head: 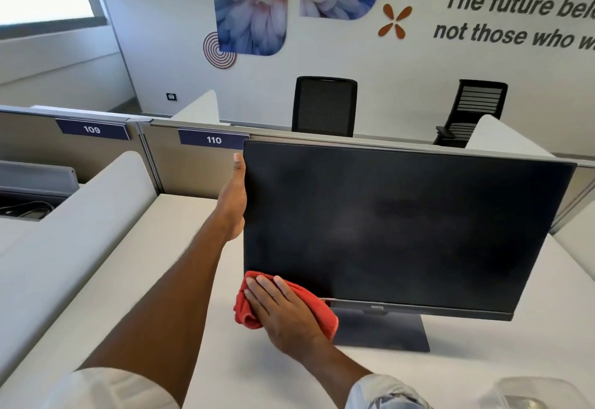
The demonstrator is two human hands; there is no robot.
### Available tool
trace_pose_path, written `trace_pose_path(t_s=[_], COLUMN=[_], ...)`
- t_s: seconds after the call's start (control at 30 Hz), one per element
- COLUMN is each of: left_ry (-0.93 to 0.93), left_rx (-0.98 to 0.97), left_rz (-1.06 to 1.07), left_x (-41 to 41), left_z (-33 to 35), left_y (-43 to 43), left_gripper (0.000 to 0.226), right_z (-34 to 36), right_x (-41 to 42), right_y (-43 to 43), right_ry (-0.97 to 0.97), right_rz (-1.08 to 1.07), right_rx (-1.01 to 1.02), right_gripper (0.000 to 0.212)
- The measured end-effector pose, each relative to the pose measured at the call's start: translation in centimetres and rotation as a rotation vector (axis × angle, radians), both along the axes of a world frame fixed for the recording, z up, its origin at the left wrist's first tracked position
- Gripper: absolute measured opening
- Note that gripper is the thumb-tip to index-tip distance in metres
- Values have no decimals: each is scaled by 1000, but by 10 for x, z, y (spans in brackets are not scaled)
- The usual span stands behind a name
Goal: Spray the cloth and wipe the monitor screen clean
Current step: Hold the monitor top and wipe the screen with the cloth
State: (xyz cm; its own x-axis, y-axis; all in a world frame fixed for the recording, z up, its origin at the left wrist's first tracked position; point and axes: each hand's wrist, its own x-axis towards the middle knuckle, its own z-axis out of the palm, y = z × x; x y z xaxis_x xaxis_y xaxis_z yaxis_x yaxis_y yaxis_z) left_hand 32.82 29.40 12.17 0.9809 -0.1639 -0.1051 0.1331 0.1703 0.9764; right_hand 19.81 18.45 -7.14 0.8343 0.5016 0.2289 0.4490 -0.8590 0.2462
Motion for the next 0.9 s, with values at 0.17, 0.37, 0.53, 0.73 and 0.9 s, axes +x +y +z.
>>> trace_pose_path(t_s=[0.17, 0.37, 0.53, 0.73, 0.9], left_ry=[7, 12, 49, 48, 198], left_rx=[-9, -26, -15, -11, 163], left_rz=[-3, 28, 60, 20, 95], left_x=[0, 2, 5, 1, -21], left_z=[-2, -4, -5, -4, -51], left_y=[1, -1, -1, 5, 9], left_gripper=[58, 58, 51, 62, 86], right_z=[-10, -22, -26, -24, -15], right_x=[-14, -49, -81, -90, -81], right_y=[-28, -86, -120, -114, -81], right_ry=[-34, -39, -38, -29, -14], right_rz=[-16, -198, -459, -597, -552], right_rx=[7, 82, 167, 222, 264], right_gripper=[58, 66, 68, 73, 77])
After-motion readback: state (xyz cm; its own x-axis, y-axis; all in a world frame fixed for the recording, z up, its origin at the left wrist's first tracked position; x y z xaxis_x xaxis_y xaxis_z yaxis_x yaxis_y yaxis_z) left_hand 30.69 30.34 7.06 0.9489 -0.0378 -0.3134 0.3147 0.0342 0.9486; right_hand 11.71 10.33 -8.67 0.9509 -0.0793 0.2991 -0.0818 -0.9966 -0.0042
